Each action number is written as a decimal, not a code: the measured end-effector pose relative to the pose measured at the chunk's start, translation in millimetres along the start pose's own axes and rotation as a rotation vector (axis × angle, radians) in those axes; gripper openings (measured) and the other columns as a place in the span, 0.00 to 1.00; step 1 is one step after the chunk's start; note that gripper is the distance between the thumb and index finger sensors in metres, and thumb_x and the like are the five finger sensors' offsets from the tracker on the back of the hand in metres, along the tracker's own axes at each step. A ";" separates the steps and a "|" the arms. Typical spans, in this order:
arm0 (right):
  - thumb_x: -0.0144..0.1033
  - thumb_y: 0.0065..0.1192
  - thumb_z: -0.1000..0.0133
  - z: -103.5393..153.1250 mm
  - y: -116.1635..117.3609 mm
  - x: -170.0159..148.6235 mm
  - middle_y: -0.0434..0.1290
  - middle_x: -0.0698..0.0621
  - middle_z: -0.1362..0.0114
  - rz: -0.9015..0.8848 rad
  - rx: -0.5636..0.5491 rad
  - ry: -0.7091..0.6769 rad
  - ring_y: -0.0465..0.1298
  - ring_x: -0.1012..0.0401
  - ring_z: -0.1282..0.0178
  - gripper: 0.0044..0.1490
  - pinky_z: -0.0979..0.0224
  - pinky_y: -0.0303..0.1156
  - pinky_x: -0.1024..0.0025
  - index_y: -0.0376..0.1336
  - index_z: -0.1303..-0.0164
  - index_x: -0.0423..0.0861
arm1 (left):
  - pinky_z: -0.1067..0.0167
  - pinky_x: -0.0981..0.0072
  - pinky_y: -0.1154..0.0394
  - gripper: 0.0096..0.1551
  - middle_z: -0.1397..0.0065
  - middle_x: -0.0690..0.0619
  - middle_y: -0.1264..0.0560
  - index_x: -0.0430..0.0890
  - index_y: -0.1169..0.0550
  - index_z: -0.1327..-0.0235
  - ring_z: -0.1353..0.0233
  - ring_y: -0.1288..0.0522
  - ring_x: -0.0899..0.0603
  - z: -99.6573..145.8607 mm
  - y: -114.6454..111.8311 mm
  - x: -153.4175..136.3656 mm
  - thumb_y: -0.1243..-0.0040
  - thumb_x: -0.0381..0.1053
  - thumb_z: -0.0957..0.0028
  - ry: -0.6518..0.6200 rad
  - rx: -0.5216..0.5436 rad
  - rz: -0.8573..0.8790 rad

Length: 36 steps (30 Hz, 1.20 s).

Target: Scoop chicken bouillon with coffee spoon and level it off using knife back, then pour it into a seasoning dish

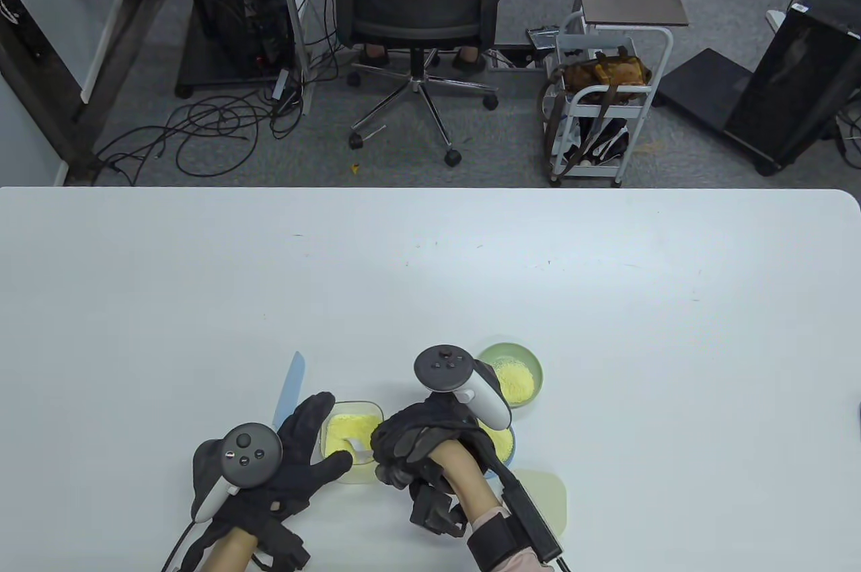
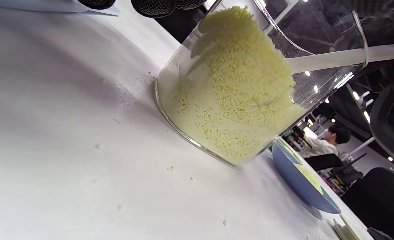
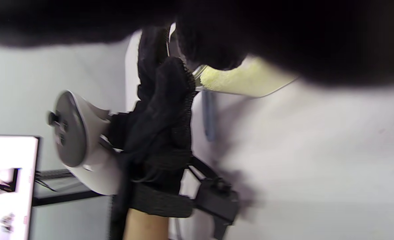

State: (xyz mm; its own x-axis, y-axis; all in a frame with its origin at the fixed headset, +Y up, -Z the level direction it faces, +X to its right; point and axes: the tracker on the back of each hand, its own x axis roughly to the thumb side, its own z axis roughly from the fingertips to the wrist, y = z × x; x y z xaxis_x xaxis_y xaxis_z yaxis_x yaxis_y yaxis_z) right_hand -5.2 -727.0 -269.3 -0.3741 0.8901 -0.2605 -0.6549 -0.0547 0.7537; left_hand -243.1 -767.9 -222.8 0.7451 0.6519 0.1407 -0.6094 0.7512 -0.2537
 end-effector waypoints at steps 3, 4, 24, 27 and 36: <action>0.19 0.56 0.50 3.6 -2.9 -16.4 0.72 0.26 0.64 -0.142 -0.011 -0.062 0.79 0.75 0.85 0.24 0.87 0.82 0.76 0.54 0.50 0.23 | 0.26 0.35 0.44 0.58 0.13 0.44 0.47 0.60 0.54 0.20 0.15 0.44 0.36 0.0 0.0 0.0 0.48 0.79 0.60 0.001 0.000 -0.002; 0.19 0.56 0.49 4.5 -3.8 -20.1 0.72 0.26 0.64 -0.175 -0.008 -0.073 0.79 0.75 0.84 0.24 0.86 0.83 0.76 0.54 0.50 0.23 | 0.26 0.35 0.44 0.58 0.14 0.44 0.47 0.60 0.54 0.20 0.15 0.44 0.36 0.1 0.0 0.0 0.48 0.79 0.60 0.000 0.001 -0.003; 0.21 0.55 0.47 38.4 -20.4 -44.2 0.72 0.27 0.63 -0.430 -0.015 -0.285 0.80 0.75 0.83 0.25 0.84 0.83 0.76 0.52 0.49 0.21 | 0.29 0.38 0.41 0.44 0.26 0.37 0.30 0.48 0.38 0.23 0.39 0.22 0.41 25.4 50.6 -12.0 0.51 0.69 0.49 0.153 0.316 0.014; 0.21 0.55 0.47 39.7 -19.2 -46.4 0.72 0.28 0.62 -0.430 -0.017 -0.290 0.80 0.75 0.83 0.25 0.83 0.83 0.76 0.52 0.49 0.22 | 0.35 0.40 0.35 0.37 0.36 0.35 0.23 0.41 0.30 0.30 0.48 0.19 0.42 29.8 57.9 -26.6 0.44 0.61 0.47 0.344 0.340 -0.077; 0.21 0.54 0.47 43.9 -16.9 -43.0 0.72 0.28 0.62 -0.414 -0.024 -0.300 0.80 0.75 0.83 0.25 0.83 0.84 0.76 0.52 0.49 0.22 | 0.36 0.44 0.33 0.43 0.40 0.39 0.25 0.42 0.31 0.32 0.50 0.21 0.48 12.3 33.5 -31.1 0.34 0.63 0.55 0.616 -0.038 -0.457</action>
State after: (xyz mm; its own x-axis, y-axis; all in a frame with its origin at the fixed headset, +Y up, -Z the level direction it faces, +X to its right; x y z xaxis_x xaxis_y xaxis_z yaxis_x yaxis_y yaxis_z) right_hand 50.7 -744.5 -244.4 0.1225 0.9298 -0.3471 -0.7249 0.3227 0.6086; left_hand -290.0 -761.7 -223.9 0.9440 0.0935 -0.3163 -0.2029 0.9207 -0.3333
